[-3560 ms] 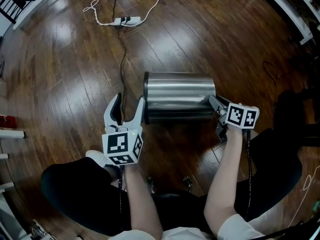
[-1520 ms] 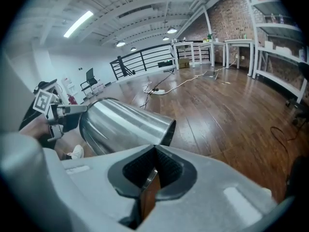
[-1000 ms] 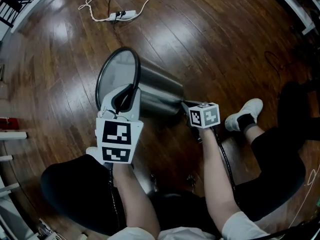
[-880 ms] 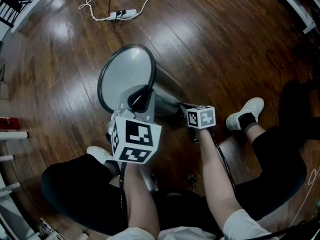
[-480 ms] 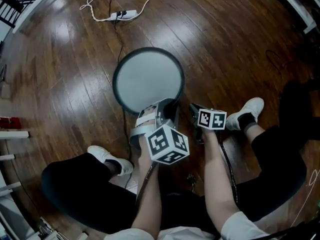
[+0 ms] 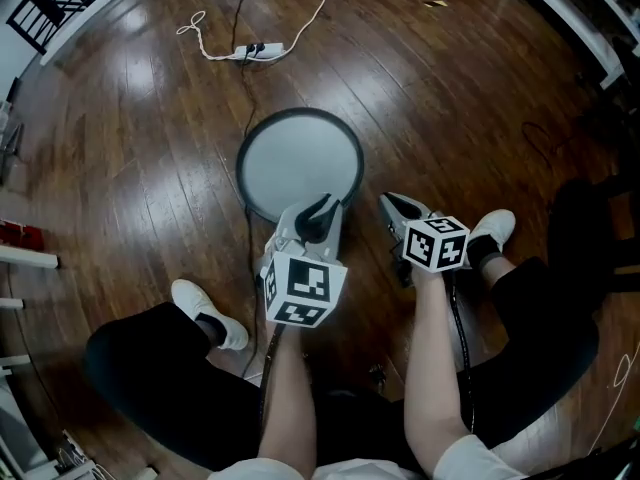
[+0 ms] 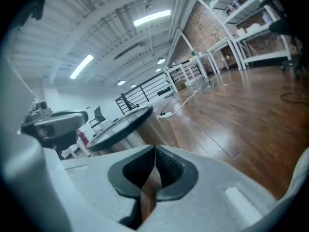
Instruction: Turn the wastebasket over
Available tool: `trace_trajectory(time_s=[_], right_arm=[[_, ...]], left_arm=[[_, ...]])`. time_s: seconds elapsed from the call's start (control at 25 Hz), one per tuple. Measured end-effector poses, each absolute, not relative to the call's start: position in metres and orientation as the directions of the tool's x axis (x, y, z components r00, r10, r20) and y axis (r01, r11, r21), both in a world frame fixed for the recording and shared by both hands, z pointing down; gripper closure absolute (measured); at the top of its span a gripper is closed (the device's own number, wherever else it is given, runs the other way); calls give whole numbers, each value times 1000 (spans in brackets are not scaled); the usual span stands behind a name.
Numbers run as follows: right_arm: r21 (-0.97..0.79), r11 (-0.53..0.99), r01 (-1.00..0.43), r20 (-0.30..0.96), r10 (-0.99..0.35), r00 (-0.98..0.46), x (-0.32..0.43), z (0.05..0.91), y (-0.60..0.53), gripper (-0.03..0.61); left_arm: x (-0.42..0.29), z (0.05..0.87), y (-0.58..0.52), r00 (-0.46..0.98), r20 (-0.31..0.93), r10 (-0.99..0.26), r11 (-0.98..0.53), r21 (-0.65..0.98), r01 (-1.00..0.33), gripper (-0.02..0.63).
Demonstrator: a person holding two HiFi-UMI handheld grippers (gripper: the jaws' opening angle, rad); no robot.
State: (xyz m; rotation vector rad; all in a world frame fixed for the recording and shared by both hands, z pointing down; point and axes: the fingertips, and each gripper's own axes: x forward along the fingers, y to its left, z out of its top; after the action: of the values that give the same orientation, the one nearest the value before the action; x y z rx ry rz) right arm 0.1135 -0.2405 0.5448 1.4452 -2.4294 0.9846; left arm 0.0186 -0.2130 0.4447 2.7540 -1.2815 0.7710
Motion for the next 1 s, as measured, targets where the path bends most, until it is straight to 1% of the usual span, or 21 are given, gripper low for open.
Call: trace_trajectory(time_s=[0.08,0.2,0.32,0.4,0.56,0.72,0.88,1.0], right_arm=[[-406,392,-826,388,-744,-544,105,512,-232,588],[-333,467,-819,301,-771,-562,91,462,-206,588],[-252,525,-813,226,-785,-577,81,417,-166,588],[-196,546,-815,186,-795,-577,79,390,-134,588],[-139,558,-818,124,-810,-573,74,355,-56,588],[-111,560,-821,101,-816,-570,67,340,27,584],[-89,557,-826,79,-822,-563,55,329,119,539],[-85,539,-838,37,-839,-543,55,315,186,459]], left_arm=[[-2,414,-208,529,341,-777,-604,-166,-780,545],[-33,382,-185,489,247,-837,-531,-145,-835,527],[-51,357,-149,458,169,-873,-480,-130,-868,480],[-56,343,-119,449,120,-886,-462,-120,-879,462],[-56,332,-47,459,81,-885,-465,-75,-882,428],[-56,323,32,465,47,-884,-467,-57,-882,416],[-64,315,116,454,22,-890,-455,-45,-889,397],[-63,302,177,445,-10,-895,-445,-37,-895,390]])
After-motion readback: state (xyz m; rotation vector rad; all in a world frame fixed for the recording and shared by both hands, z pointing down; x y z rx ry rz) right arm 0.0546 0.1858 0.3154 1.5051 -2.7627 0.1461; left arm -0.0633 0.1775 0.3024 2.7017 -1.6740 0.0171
